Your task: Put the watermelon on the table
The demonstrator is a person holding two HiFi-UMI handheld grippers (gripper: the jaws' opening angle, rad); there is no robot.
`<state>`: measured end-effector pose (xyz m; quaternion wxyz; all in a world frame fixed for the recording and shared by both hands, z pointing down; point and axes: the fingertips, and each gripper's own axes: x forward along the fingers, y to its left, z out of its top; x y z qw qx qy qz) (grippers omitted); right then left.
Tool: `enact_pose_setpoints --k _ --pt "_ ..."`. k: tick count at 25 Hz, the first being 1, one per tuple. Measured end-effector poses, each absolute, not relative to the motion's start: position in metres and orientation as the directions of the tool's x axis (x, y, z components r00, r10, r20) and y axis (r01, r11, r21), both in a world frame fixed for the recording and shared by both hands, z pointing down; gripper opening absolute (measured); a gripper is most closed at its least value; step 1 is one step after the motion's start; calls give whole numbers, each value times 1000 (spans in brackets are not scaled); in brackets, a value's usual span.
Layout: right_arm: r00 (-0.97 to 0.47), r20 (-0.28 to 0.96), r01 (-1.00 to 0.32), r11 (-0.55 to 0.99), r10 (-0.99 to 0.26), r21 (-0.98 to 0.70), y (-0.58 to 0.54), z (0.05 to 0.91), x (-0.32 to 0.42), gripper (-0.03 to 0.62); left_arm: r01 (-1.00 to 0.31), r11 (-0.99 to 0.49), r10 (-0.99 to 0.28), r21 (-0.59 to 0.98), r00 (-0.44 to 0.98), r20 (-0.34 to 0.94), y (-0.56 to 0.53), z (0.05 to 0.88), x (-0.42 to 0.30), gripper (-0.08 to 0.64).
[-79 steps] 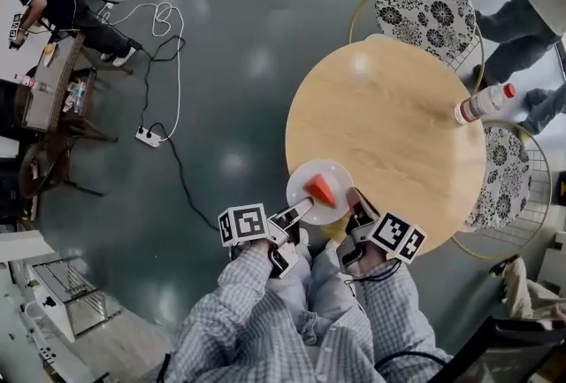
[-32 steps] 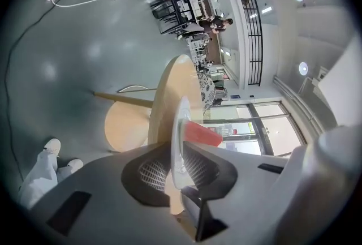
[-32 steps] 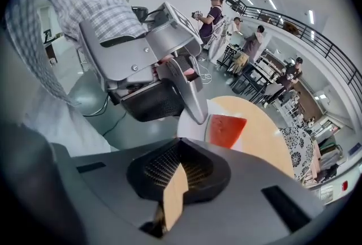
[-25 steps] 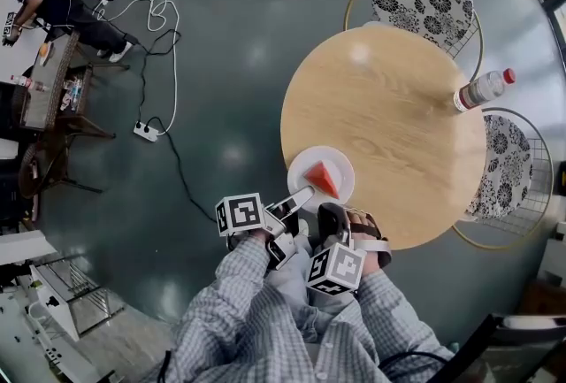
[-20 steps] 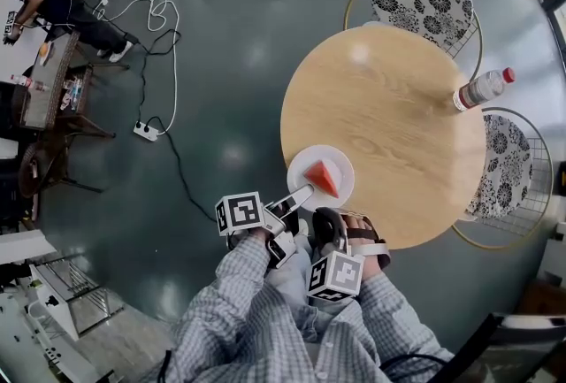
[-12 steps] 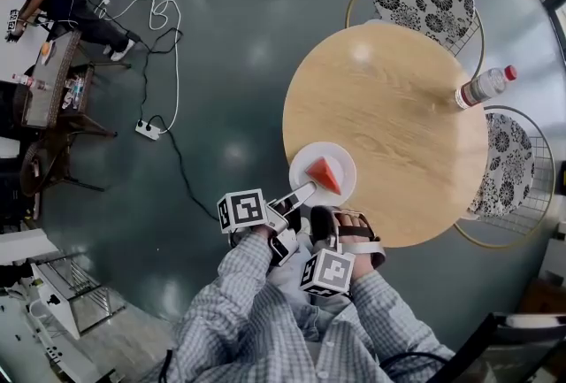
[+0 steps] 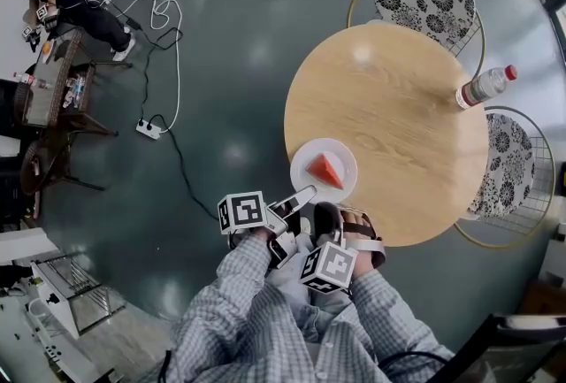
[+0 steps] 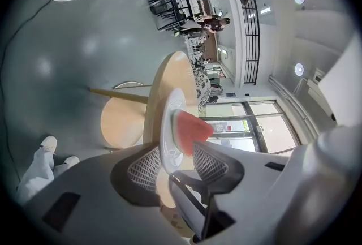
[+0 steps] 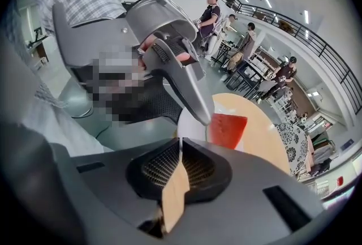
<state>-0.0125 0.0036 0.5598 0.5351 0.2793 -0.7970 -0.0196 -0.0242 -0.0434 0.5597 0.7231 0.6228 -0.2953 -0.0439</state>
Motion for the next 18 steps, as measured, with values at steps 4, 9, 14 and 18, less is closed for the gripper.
enact_pose_setpoints --k 4,9,14,18 --pt "-252 839 -462 822 -482 333 -3 559 -13 21 -311 210 -419 927 828 373 -46 559 -26 156" --pt "-216 833 -508 787 -510 350 -11 559 -5 21 -321 195 -386 927 844 373 -44 559 -22 156" --pt "-276 825 -457 822 -493 338 -2 553 -16 12 -313 194 -384 930 848 366 -44 559 -21 156" --pt "-273 828 -370 848 -490 380 -2 558 -25 46 -309 198 -386 930 848 363 -44 559 -21 156"
